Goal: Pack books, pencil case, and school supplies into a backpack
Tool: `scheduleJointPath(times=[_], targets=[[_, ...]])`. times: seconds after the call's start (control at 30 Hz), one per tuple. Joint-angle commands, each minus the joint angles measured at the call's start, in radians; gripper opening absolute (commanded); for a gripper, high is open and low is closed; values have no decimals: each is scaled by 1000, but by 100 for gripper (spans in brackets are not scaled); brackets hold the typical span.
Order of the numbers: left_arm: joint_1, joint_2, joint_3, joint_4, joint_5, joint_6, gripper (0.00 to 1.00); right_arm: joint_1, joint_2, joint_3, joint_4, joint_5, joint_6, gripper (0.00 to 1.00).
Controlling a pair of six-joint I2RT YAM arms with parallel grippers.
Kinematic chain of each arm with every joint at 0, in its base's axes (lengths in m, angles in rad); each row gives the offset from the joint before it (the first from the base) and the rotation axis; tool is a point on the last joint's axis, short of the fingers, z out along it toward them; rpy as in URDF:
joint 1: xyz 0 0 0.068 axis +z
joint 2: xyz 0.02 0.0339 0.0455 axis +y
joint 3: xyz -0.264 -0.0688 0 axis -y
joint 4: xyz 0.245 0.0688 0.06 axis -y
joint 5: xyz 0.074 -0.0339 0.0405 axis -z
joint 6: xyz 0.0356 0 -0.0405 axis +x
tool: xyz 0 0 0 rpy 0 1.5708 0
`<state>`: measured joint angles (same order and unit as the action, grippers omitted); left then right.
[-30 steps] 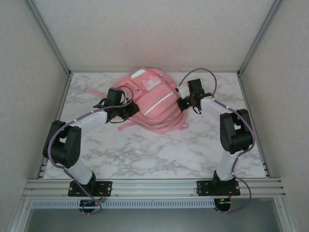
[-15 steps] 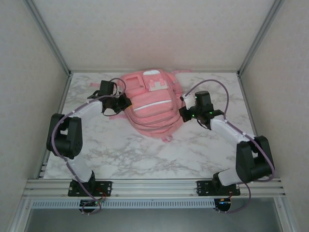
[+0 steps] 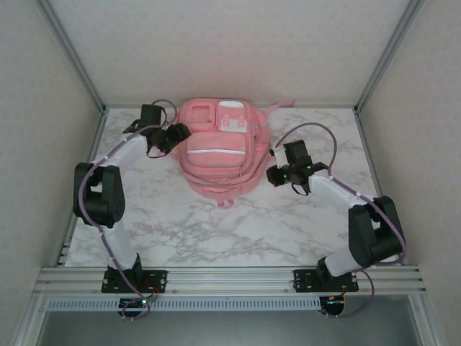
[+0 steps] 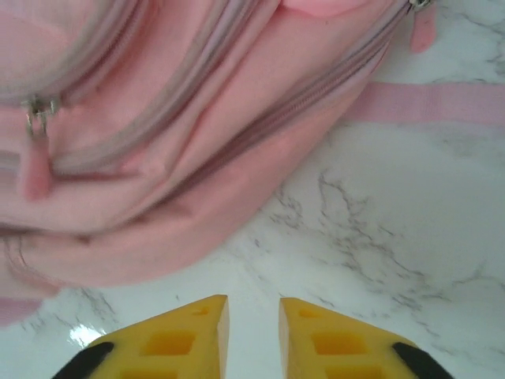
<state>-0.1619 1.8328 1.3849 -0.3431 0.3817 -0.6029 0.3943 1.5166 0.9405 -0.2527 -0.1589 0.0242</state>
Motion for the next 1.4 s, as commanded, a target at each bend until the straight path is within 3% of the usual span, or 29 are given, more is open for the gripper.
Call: scheduleJointPath(times=[0.0, 0.2, 0.4, 0.67, 0.87, 1.17, 1.27, 1.37], targets=[[-13, -138, -68, -32, -22, -19, 69, 46, 45, 78, -6, -51, 156, 38], [-113, -316, -251, 88, -66, -178, 74, 182, 109, 135, 27, 49, 259, 43], [-242, -385, -413, 278, -150, -380, 77, 229, 211, 201, -4, 161, 284, 41], [-342, -339, -428, 330, -196, -442, 78, 240, 320, 255, 37, 190, 302, 30], [-374, -294, -429, 396, -220, -508, 78, 252, 321, 254, 30, 183, 305, 2], [-422, -123, -404, 518, -181, -674, 78, 260, 213, 178, 54, 122, 215, 0], [-421, -90, -398, 501, -207, -658, 69, 260, 205, 181, 9, 109, 129, 0], [-416, -86, -409, 508, -229, -644, 37, 260, 199, 181, -35, 147, 42, 0]])
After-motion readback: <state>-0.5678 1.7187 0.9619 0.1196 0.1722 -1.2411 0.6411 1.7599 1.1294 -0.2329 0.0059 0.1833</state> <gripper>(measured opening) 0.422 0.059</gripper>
